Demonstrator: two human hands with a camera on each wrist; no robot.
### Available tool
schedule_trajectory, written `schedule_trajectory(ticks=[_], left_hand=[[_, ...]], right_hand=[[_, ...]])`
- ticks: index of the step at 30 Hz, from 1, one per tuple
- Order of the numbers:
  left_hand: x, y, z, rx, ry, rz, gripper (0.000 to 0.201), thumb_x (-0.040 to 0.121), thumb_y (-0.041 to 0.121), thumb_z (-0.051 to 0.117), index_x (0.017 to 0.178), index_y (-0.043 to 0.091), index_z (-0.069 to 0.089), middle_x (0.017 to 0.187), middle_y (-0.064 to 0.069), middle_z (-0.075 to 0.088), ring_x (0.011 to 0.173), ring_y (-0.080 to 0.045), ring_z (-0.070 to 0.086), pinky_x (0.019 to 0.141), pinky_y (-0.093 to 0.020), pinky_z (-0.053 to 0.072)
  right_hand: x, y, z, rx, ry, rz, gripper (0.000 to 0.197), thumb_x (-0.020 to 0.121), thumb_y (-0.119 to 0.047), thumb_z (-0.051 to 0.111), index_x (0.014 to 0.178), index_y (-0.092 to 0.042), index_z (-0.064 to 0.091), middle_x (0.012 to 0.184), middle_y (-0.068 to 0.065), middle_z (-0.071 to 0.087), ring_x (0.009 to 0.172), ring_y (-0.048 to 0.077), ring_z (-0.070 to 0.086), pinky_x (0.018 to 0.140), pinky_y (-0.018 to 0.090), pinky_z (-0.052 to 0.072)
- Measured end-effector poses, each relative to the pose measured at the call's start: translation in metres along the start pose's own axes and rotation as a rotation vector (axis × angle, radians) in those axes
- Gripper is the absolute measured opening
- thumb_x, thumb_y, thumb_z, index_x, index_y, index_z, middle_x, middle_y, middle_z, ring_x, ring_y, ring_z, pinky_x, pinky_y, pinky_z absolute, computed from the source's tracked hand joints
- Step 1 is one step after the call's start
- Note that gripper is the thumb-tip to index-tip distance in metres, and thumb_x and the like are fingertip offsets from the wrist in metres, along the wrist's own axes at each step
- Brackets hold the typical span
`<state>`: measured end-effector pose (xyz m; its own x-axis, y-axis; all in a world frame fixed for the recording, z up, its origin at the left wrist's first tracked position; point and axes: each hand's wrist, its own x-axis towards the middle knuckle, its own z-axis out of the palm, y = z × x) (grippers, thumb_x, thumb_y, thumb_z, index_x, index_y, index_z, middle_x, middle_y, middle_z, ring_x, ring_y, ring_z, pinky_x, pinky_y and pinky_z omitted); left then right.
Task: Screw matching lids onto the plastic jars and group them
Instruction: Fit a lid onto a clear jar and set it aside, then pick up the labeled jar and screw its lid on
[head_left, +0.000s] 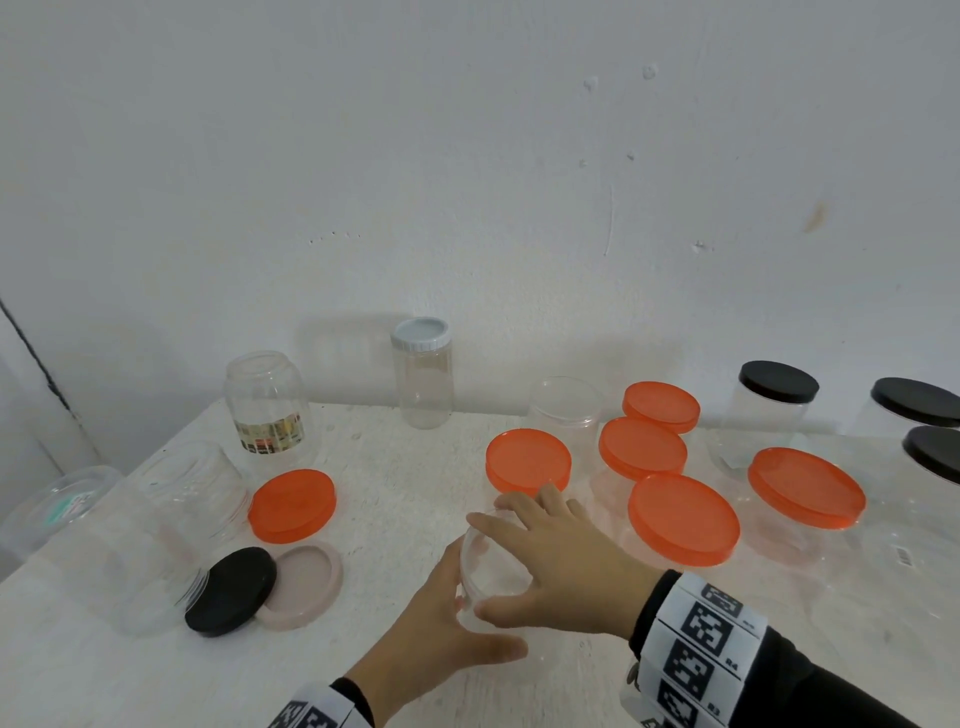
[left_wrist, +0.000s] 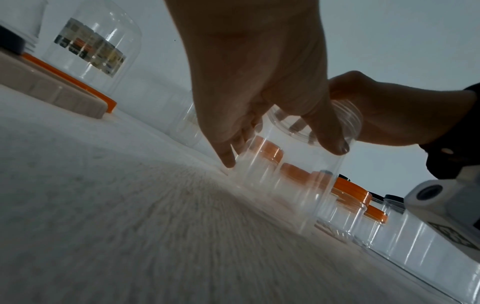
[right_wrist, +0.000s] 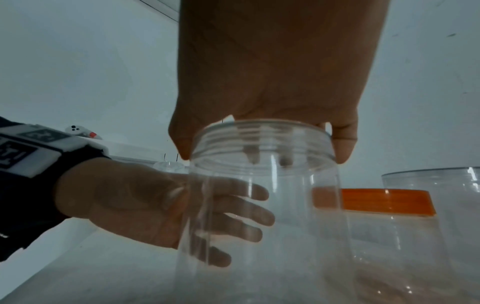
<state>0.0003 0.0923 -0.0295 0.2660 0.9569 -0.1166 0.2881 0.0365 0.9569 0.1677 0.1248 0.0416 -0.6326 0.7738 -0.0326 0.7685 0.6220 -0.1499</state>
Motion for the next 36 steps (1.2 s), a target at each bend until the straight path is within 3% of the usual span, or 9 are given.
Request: schedule_trajectory(ticks=[6,10,13,19,23,27,29,32,36], left_hand=[[-0.003,0.008,0.004,0.037,0.042,0.014,0.088,0.054,0.043,0.088,0.118,0.054,0.028,0.126,0.034,0.036,0.111,0.019,0.041,0.083,-0.006,0.044],[-0.003,0.009,0.001,0.070,0.028,0.014,0.090,0.056,0.042,0.090,0.119,0.055,0.026,0.127,0.034,0.035,0.109,0.025,0.041,0.078,-0.001,0.043],[0.001,0.011,0.000,0.190,0.037,0.008,0.095,0.055,0.050,0.086,0.125,0.054,0.021,0.133,0.033,0.031,0.116,0.018,0.037,0.090,-0.007,0.042],[0.009,0.025,-0.036,0.225,-0.263,-0.118,0.093,0.059,0.042,0.085,0.122,0.068,0.021,0.131,0.040,0.037,0.121,0.013,0.040,0.107,-0.022,0.038],[0.029,0.041,-0.072,0.417,-0.309,-0.161,0.088,0.062,0.042,0.081,0.136,0.051,0.035,0.143,0.027,0.038,0.132,0.000,0.036,0.115,-0.035,0.030],[0.067,0.056,-0.107,0.498,-0.097,-0.102,0.068,0.079,0.036,0.076,0.138,0.037,0.041,0.146,0.017,0.040,0.135,-0.002,0.033,0.115,-0.035,0.031],[0.092,0.066,-0.122,0.500,0.095,-0.033,0.062,0.083,0.035,0.073,0.138,0.030,0.043,0.144,0.012,0.044,0.133,-0.004,0.038,0.113,-0.033,0.032],[0.130,0.081,-0.139,0.550,0.364,0.063,0.061,0.086,0.032,0.070,0.139,0.020,0.043,0.143,0.003,0.045,0.130,-0.012,0.041,0.105,-0.027,0.033],[0.177,0.102,-0.152,0.568,0.573,0.109,0.061,0.087,0.027,0.068,0.140,0.013,0.041,0.142,-0.009,0.041,0.128,-0.023,0.042,0.096,-0.025,0.032]], right_hand=[[-0.001,-0.003,0.013,-0.023,0.097,0.031,0.082,0.078,-0.074,0.039,0.149,-0.038,0.021,0.148,-0.006,0.027,0.123,0.022,0.026,0.102,0.036,0.024],[-0.003,-0.004,0.018,-0.001,0.142,0.051,0.086,0.070,-0.078,0.029,0.147,-0.039,0.025,0.147,-0.009,0.030,0.123,0.021,0.028,0.101,0.035,0.023],[-0.003,-0.003,0.024,0.061,0.186,0.062,0.084,0.070,-0.078,0.032,0.145,-0.042,0.030,0.146,-0.013,0.031,0.125,0.018,0.027,0.101,0.033,0.022],[-0.004,-0.004,0.029,0.127,0.217,0.068,0.084,0.070,-0.078,0.035,0.146,-0.042,0.031,0.149,-0.014,0.028,0.133,0.013,0.023,0.106,0.031,0.021],[-0.004,-0.007,0.027,0.160,0.213,0.069,0.086,0.068,-0.080,0.033,0.146,-0.046,0.024,0.150,-0.019,0.018,0.136,0.008,0.012,0.108,0.027,0.017],[-0.003,-0.010,0.020,0.130,0.202,0.070,0.085,0.066,-0.078,0.037,0.144,-0.044,0.035,0.149,-0.016,0.028,0.138,0.012,0.024,0.110,0.035,0.026],[-0.003,-0.010,0.017,0.053,0.217,0.074,0.078,0.062,-0.083,0.044,0.125,-0.041,0.061,0.128,-0.013,0.057,0.114,0.012,0.057,0.086,0.029,0.052],[0.001,-0.010,0.018,0.042,0.287,0.040,0.071,0.049,-0.085,0.064,0.104,-0.040,0.074,0.102,-0.013,0.070,0.084,0.008,0.069,0.060,0.019,0.055],[0.006,-0.012,0.019,0.067,0.445,0.066,0.056,0.075,-0.078,0.034,0.094,-0.044,0.075,0.093,-0.013,0.072,0.075,0.009,0.070,0.056,0.017,0.052]])
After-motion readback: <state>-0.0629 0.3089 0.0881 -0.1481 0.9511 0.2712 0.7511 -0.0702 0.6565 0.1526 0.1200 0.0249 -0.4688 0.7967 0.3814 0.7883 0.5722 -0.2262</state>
